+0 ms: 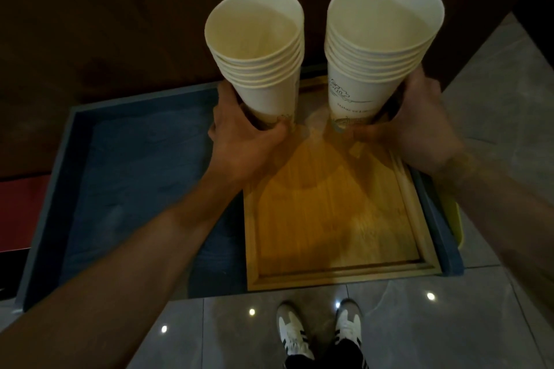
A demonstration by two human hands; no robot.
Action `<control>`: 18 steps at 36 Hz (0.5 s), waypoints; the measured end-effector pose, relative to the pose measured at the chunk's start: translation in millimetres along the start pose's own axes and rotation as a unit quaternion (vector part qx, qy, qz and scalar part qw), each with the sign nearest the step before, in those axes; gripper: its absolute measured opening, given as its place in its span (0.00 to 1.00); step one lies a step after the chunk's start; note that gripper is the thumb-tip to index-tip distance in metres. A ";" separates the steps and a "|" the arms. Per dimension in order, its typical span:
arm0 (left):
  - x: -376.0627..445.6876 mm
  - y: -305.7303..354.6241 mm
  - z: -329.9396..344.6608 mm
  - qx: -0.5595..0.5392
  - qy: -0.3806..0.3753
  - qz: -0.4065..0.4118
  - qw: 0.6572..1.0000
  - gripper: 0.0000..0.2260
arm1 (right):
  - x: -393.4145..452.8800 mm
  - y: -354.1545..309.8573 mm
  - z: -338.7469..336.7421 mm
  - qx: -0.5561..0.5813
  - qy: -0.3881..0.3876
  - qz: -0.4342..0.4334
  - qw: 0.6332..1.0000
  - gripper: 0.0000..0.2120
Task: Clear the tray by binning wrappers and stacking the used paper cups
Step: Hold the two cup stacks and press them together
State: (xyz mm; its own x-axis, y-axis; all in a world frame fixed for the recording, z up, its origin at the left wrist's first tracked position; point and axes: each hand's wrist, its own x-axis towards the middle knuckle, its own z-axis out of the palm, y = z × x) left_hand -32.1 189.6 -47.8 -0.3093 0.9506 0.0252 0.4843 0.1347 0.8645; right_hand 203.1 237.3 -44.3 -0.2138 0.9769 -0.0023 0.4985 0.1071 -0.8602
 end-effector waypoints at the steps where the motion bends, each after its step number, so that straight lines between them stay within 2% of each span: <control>1: -0.4 0.4 0.8 -0.006 0.000 0.001 1.000 0.42 | 0.7 -0.2 -2.1 0.005 -0.007 -0.005 1.000 0.53; 4: -3.1 4.2 3.3 -0.024 0.021 0.020 0.999 0.50 | 3.6 -3.5 -10.2 0.051 -0.021 -0.029 0.998 0.59; 6: -4.5 6.9 4.3 -0.041 0.039 0.036 0.998 0.50 | 6.0 -6.4 -14.6 0.072 -0.035 -0.060 0.995 0.58; 12: -2.1 8.1 5.4 -0.104 0.057 0.046 0.992 0.46 | 11.3 -10.5 -18.9 0.081 -0.055 -0.094 0.991 0.55; 18: -0.9 6.2 3.9 -0.096 0.052 0.081 0.991 0.38 | 10.9 -8.1 -17.6 0.091 -0.055 -0.099 0.989 0.51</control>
State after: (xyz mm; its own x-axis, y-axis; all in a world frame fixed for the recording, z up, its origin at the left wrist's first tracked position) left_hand -25.6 190.7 -44.5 -0.3274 0.9201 0.2148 0.3725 -0.0833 0.9243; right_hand 211.5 250.3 -28.3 -0.3878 0.9127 0.1286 0.2799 0.2495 -0.9270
